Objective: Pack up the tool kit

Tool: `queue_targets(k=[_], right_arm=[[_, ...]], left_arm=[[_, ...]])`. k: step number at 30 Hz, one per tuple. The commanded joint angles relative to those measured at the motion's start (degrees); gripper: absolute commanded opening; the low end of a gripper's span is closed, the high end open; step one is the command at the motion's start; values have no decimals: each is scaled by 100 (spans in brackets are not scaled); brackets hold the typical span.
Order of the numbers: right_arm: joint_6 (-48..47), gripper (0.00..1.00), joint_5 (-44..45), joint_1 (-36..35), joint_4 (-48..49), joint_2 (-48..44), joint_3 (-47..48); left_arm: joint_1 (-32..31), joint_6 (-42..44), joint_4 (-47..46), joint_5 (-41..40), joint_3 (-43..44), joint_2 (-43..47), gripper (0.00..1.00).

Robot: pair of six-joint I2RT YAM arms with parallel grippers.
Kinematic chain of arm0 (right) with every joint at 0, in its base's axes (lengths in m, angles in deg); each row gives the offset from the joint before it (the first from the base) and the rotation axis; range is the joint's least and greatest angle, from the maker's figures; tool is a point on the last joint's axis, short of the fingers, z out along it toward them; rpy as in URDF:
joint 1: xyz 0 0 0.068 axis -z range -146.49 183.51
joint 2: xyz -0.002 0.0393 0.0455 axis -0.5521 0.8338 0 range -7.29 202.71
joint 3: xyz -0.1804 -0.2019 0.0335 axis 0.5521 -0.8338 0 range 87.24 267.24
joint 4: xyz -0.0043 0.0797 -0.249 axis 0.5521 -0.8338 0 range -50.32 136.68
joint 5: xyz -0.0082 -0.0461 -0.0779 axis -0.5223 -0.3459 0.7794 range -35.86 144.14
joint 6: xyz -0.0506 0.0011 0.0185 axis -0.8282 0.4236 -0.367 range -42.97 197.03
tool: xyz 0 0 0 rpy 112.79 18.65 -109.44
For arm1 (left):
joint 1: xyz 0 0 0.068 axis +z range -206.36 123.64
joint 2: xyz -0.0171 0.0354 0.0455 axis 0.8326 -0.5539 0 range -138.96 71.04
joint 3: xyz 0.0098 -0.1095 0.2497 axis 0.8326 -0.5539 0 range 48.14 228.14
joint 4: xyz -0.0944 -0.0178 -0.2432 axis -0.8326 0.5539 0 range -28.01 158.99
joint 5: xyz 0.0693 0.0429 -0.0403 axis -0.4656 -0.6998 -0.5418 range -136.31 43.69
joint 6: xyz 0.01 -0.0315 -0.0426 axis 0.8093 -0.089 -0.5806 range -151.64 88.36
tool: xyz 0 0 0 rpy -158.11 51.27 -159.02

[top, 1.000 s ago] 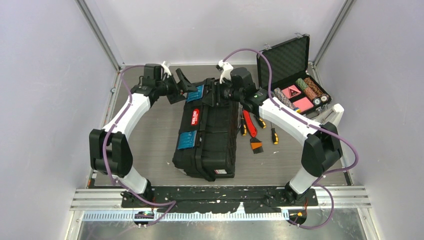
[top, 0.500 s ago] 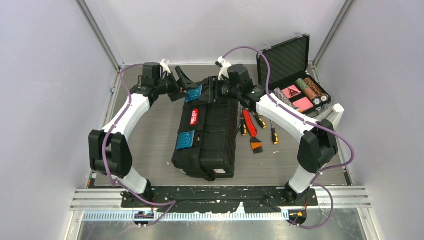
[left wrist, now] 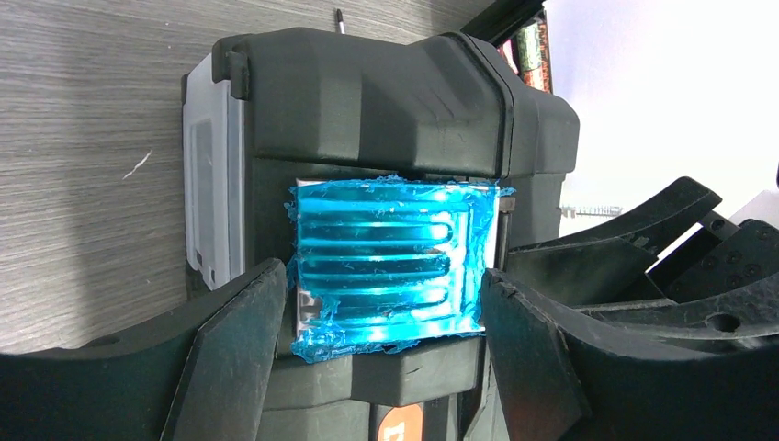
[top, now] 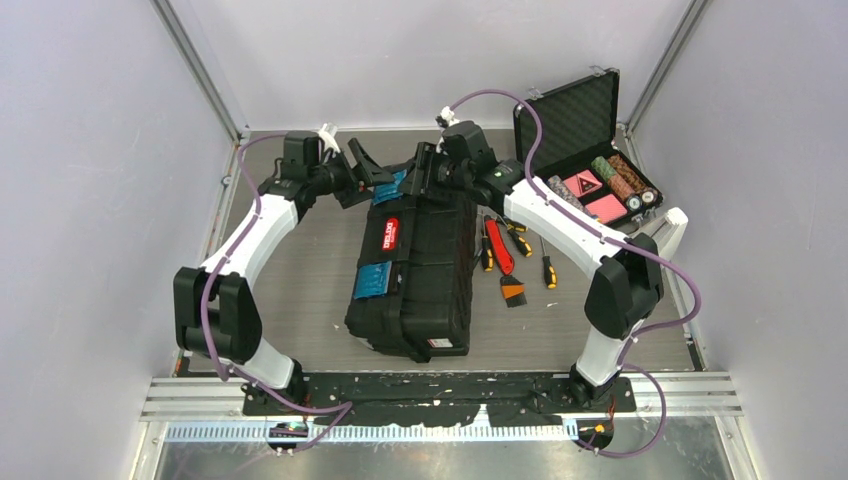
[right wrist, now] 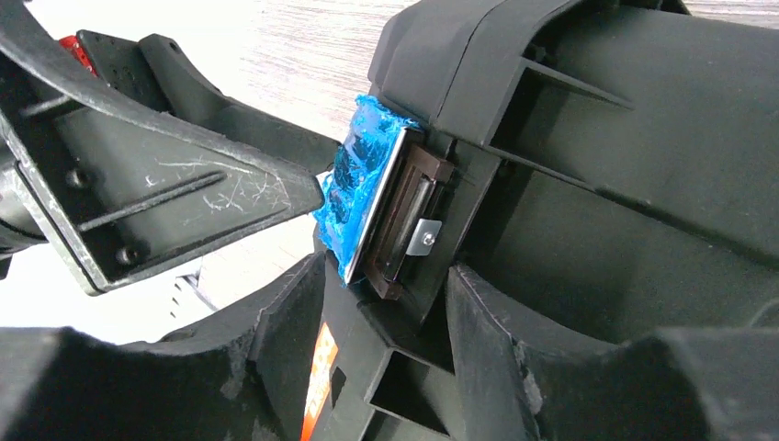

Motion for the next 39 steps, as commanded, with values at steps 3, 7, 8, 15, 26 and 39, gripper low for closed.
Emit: queue_targets(k=[3, 7, 8, 15, 26, 39], right_arm=[[299, 53, 863, -3, -644, 477, 284], [404, 51, 1204, -3, -719, 625, 366], [409, 51, 1220, -3, -775, 656, 384], [522, 39, 1245, -3, -783, 884, 256], [708, 25, 998, 69, -389, 798, -370], [487, 38, 532, 68, 194, 559, -653]], left_arm=[[-16, 126, -73, -22, -108, 268, 78], [-16, 199, -41, -89, -173, 345, 77], [-18, 215, -33, -103, -192, 371, 76], [-17, 291, 3, -139, -251, 502, 77], [133, 49, -275, -244, -172, 552, 80], [93, -593, -1145, 218, -144, 472, 54]])
